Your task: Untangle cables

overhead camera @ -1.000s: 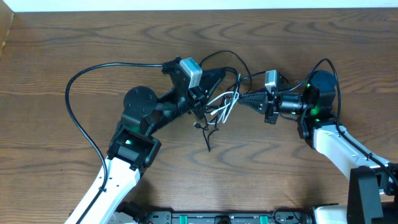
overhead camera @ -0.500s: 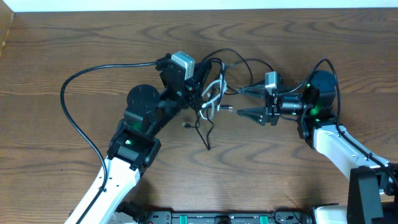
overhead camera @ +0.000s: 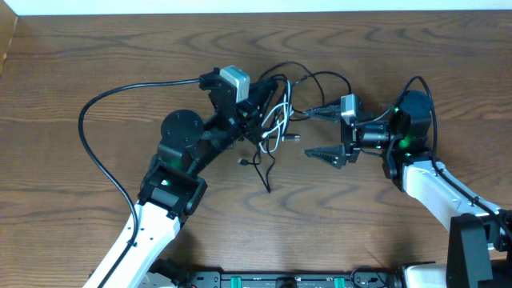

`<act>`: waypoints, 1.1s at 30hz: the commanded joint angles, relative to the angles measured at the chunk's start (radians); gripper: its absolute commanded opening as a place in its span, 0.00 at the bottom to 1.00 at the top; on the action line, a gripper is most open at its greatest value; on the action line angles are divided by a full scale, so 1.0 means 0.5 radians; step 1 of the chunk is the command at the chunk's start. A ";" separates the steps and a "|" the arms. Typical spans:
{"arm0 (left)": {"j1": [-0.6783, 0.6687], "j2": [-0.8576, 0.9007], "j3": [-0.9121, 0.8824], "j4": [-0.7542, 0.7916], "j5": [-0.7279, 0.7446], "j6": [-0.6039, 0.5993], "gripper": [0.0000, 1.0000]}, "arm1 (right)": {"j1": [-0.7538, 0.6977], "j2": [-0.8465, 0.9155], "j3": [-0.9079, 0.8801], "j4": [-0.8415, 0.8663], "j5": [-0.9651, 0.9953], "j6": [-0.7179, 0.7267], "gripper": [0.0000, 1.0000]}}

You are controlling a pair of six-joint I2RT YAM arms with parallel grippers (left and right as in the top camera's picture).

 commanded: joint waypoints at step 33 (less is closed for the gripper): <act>0.005 -0.020 0.013 0.182 0.205 -0.024 0.08 | 0.223 -0.007 0.002 -0.044 0.217 -0.198 0.67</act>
